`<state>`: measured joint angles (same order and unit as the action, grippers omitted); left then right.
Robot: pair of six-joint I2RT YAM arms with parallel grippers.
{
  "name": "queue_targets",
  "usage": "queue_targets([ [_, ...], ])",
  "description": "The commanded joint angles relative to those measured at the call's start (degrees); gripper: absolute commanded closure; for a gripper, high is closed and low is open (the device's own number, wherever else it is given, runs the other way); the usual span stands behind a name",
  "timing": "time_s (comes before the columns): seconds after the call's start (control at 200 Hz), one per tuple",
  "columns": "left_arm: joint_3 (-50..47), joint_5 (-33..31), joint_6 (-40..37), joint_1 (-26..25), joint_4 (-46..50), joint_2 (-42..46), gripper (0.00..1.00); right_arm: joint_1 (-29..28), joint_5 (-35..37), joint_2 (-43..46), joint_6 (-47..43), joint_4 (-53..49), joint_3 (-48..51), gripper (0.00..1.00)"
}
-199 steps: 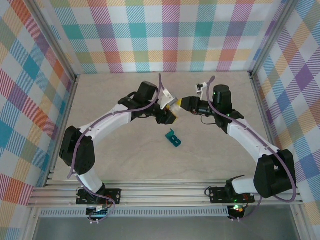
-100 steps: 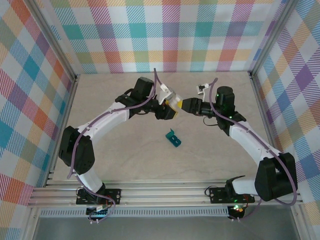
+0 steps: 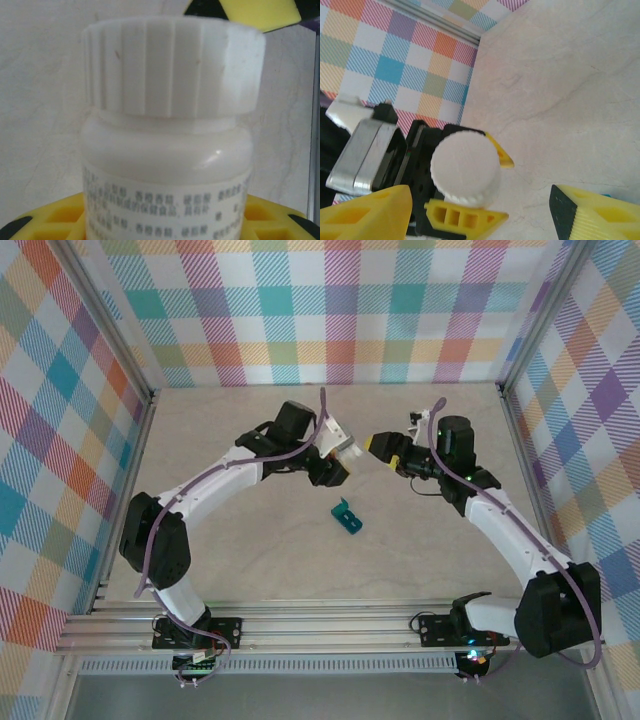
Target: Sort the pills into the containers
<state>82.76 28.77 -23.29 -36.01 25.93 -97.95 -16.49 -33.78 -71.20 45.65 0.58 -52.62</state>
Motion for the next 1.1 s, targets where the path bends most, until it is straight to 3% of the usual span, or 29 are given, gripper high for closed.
queue_targets([
  [0.0, 2.5, -0.8, -2.1, -1.1, 2.0, -0.9, 1.00, 0.1, 0.3, -1.5, 2.4, 1.3, -1.9, 0.28],
  [1.095, 6.6, 0.2, -0.7, -3.1, 1.2, -4.8, 1.00, -0.1, -4.8, -3.7, 3.9, 5.0, 0.2, 0.42],
])
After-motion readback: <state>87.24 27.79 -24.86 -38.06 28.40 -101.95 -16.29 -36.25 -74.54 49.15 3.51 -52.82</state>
